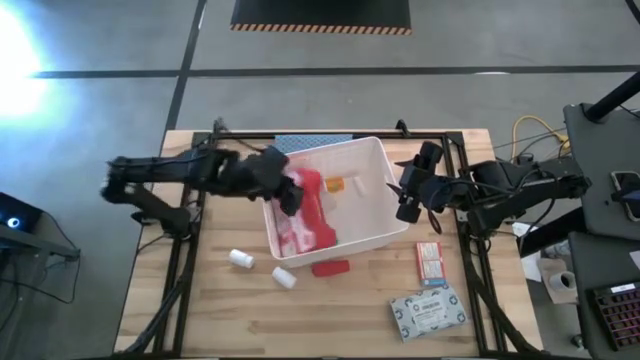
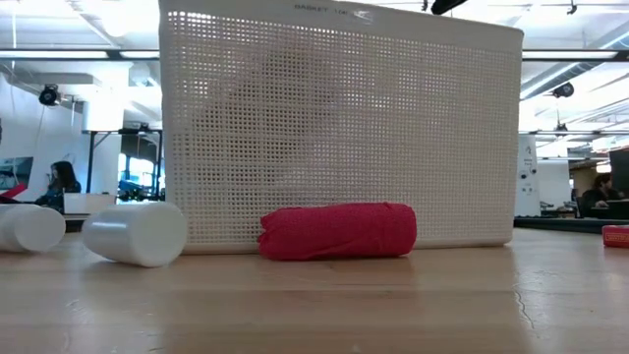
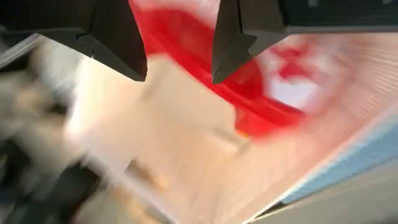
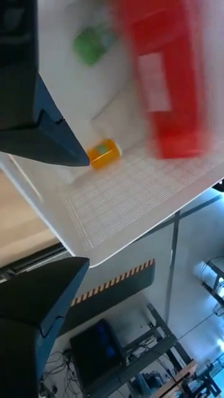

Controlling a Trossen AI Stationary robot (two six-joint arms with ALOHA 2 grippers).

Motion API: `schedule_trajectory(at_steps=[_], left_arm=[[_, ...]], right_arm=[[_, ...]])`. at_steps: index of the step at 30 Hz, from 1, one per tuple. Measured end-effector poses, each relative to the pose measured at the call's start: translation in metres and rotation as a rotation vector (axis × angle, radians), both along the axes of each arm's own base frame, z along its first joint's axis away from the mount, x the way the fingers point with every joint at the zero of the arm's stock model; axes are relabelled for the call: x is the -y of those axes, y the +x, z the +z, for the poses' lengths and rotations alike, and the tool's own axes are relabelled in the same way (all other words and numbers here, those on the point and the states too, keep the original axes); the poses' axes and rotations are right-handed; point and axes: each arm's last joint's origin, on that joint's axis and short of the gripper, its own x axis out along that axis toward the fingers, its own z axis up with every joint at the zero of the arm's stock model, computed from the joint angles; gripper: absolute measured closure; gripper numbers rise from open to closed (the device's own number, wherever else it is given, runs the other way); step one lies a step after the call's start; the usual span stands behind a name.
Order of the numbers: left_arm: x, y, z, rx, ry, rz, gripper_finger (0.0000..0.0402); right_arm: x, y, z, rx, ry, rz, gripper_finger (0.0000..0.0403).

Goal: Pick & place medical supplies in basket/bin
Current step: Put the left white pill bottle into the white basket

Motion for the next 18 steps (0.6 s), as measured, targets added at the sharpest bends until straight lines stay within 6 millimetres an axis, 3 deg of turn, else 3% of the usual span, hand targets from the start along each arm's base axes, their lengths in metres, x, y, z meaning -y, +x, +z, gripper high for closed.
schedule_trajectory(at_steps=[5, 10, 12, 15, 18], left_arm=[[0.005, 0.017, 0.026, -0.335, 0.073, -0.066, 0.024], [0.039, 0.022, 0.044, -0.231, 0.133, -0.38, 0.024], [0.051, 0.013, 0.037, -0.318, 0.142, -0.437, 0.024], [0.075, 0.007, 0.029, -0.273, 0.136, -0.504, 0.024], [0.098, -0.011, 0.005, -0.417, 0.06, -0.568, 0.024]], right_arm=[[0.0, 0.0, 0.0, 0.012, 0.02, -0.016, 0.0161], [0.0, -0.004, -0.003, -0.008, 0.042, -0.032, 0.0161], [0.0, -0.005, -0.006, -0.036, 0.038, -0.032, 0.0161], [0.001, -0.007, -0.009, -0.063, 0.032, -0.035, 0.0161], [0.001, -0.007, -0.011, -0.072, 0.02, -0.035, 0.0161]])
